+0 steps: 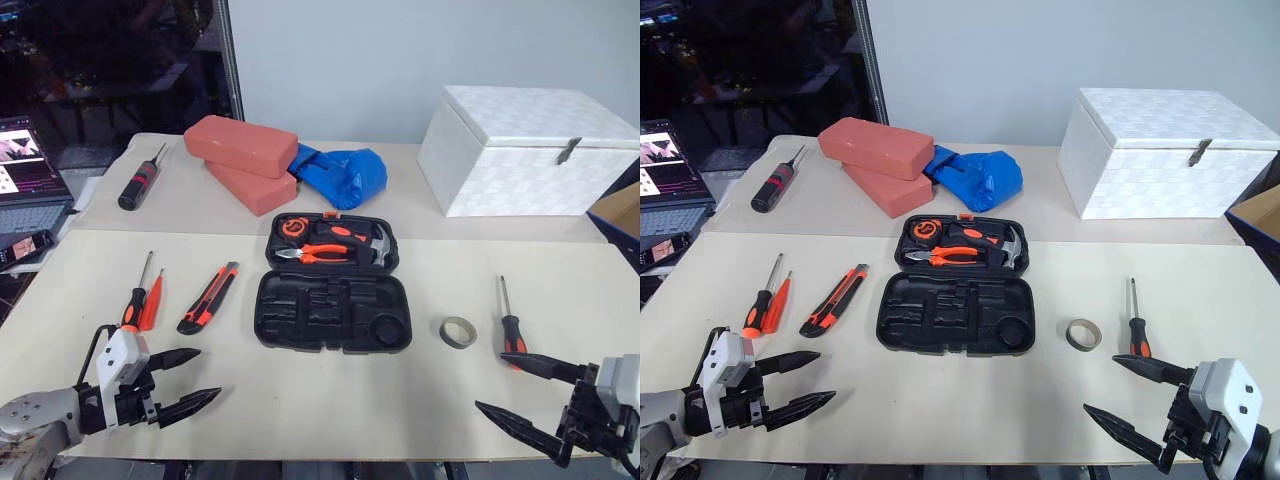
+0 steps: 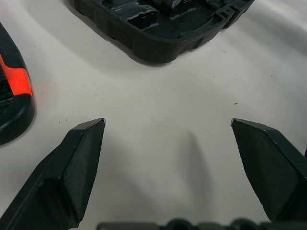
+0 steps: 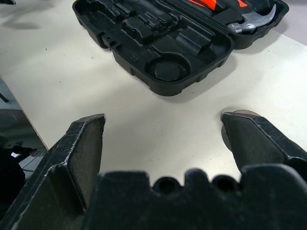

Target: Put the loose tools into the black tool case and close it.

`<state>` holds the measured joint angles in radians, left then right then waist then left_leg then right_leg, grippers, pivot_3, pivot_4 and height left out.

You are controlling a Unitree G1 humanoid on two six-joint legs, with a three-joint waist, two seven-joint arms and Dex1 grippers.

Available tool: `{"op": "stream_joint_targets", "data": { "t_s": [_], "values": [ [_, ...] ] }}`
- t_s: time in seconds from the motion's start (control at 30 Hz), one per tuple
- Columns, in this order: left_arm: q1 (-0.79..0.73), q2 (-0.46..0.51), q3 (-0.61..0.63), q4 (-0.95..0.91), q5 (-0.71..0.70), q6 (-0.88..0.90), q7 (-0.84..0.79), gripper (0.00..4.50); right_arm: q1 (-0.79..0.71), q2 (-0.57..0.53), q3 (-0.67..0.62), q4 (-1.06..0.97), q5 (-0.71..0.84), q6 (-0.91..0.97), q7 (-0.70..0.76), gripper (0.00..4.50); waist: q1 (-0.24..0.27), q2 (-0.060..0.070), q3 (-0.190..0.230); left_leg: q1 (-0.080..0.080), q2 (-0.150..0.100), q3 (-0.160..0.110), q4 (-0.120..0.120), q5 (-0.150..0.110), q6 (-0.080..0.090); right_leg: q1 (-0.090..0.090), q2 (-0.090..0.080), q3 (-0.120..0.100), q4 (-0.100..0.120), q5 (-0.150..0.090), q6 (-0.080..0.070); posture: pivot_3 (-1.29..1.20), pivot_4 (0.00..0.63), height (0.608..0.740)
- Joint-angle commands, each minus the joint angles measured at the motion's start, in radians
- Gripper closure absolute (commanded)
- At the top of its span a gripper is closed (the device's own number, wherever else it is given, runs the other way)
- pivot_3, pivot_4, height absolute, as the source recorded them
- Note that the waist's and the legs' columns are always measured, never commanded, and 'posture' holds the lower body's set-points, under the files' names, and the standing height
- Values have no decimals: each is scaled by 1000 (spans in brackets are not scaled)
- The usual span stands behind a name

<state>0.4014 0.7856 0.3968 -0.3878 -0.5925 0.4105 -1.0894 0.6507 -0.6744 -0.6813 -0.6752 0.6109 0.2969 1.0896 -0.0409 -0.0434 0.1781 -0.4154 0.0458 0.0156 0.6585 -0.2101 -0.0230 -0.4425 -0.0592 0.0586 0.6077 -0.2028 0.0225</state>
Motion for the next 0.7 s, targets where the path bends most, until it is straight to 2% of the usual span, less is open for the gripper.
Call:
{"op": "stream_joint_targets", "data": {
  "t_s": [0.03,0.1,0.17,0.23,0.33,0.53,0.67,0.7],
  "values": [
    [-39,-51,72,-27,-48,13,115,0,-109,1,42,-11,40,-15,-51,62,0,0,0,0,0,0,0,0,0,0,0,0,0,0,0,0,150,740],
    [-114,-118,158,-2,-105,80,293,0,-280,-9,130,-29,94,15,-124,62,-5,-1,1,2,1,3,-1,-1,0,1,0,0,0,0,0,0,150,740],
    [-162,-143,196,10,-104,134,406,0,-384,-21,184,-24,112,42,-153,62,-9,-2,1,-1,4,5,1,-1,0,1,-1,-3,1,1,2,0,150,740],
    [-218,-137,240,28,-127,229,517,0,-481,-49,247,-21,111,72,-169,62,-4,-3,2,8,2,11,1,-1,0,3,1,-4,3,1,2,0,150,740],
    [-315,-77,298,47,-133,499,749,0,-625,-122,330,8,152,131,-128,62,1,-3,2,11,2,13,1,-1,1,4,2,-4,6,2,2,0,150,740],
    [-373,3,296,72,-107,714,849,0,-762,-175,406,52,208,167,-59,62,7,-6,1,9,0,12,0,-1,8,4,3,-4,9,3,3,0,150,740],
    [-474,16,185,182,-51,783,889,0,-795,-160,441,80,179,144,-58,62,19,-6,1,8,0,12,0,-6,8,3,3,-4,9,2,10,0,150,740],
    [-479,21,166,190,-50,790,871,251,-793,-158,444,76,175,142,-61,22,22,-6,1,8,0,12,0,-7,8,3,3,-4,9,2,9,0,150,740]
  ]
}}
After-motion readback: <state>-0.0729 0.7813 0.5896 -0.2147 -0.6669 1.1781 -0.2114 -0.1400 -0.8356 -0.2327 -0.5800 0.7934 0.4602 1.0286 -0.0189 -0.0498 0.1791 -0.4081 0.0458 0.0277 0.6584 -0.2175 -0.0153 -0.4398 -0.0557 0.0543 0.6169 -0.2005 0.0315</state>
